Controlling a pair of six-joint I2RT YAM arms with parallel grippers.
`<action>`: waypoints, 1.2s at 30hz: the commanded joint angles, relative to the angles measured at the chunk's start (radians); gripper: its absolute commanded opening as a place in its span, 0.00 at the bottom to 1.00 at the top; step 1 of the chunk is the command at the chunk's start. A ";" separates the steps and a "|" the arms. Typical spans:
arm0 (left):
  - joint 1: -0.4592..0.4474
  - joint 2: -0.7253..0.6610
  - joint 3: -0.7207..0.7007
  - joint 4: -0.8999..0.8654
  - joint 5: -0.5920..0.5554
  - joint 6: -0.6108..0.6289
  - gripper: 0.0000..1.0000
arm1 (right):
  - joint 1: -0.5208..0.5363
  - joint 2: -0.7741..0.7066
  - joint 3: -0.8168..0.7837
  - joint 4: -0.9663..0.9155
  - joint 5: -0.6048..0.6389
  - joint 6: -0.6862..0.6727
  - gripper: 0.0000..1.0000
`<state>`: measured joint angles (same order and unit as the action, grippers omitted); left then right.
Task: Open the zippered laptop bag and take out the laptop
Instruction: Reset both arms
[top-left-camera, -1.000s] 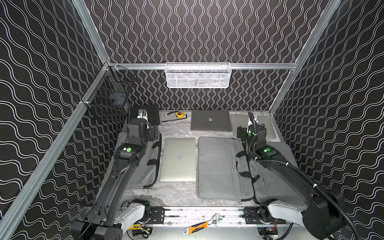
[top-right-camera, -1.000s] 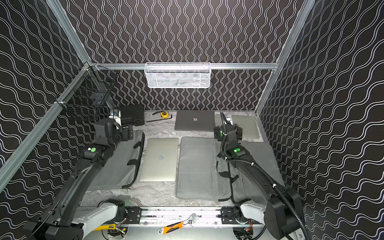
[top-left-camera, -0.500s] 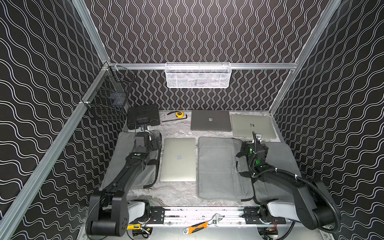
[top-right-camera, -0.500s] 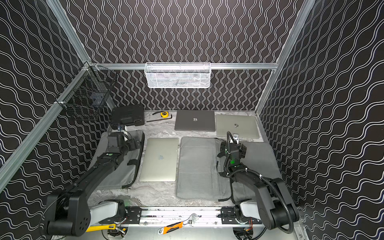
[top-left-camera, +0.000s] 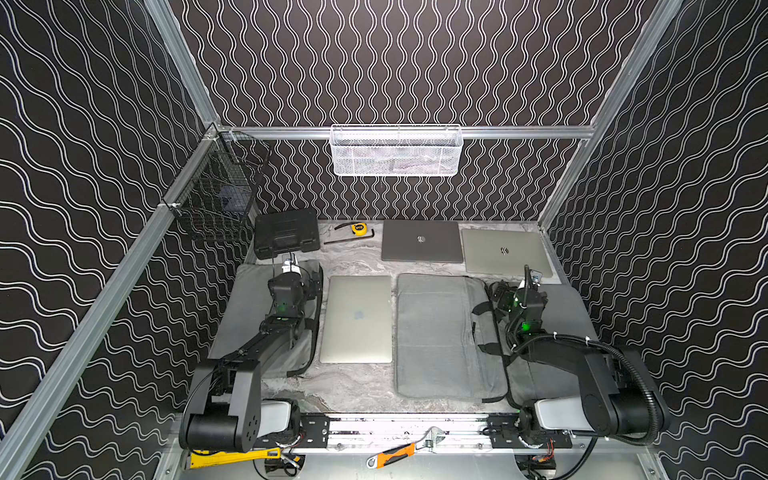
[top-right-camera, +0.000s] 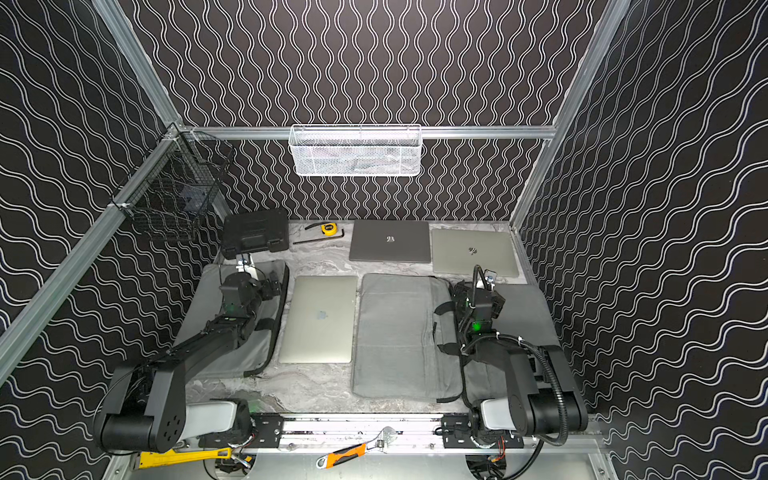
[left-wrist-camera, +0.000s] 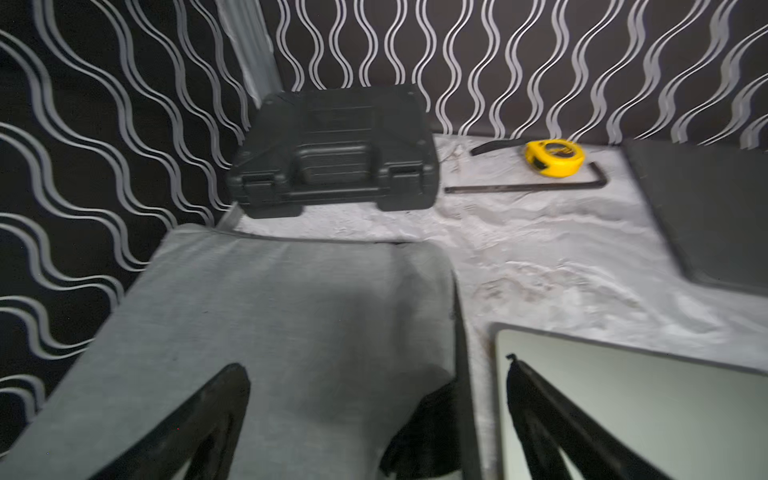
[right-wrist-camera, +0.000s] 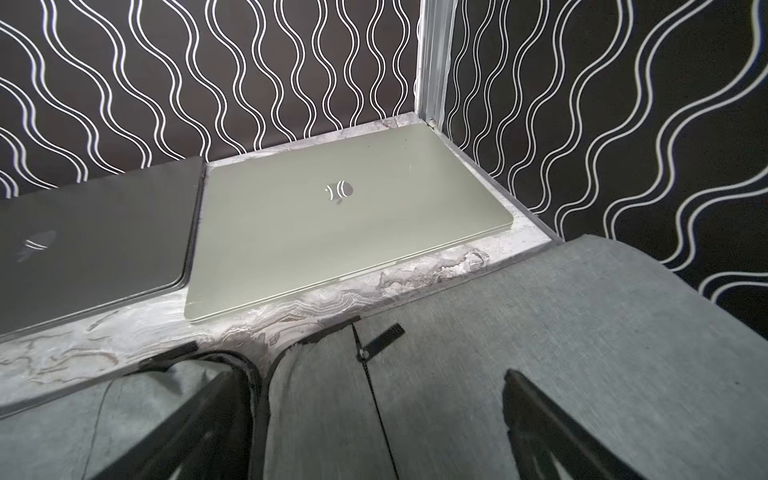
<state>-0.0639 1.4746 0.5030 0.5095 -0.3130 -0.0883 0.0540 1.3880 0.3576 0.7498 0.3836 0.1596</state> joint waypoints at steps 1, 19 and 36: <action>0.001 0.027 -0.064 0.243 -0.075 0.045 0.99 | -0.029 -0.020 -0.025 0.066 -0.110 0.034 1.00; -0.086 0.199 -0.166 0.602 -0.047 0.161 0.99 | -0.062 -0.101 -0.174 0.282 -0.266 0.003 1.00; -0.099 0.204 -0.174 0.633 -0.059 0.175 0.99 | -0.077 0.160 -0.110 0.472 -0.215 -0.141 1.00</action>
<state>-0.1604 1.6760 0.3317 1.0870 -0.3618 0.0643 -0.0216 1.4750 0.2722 1.0191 0.1711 0.0570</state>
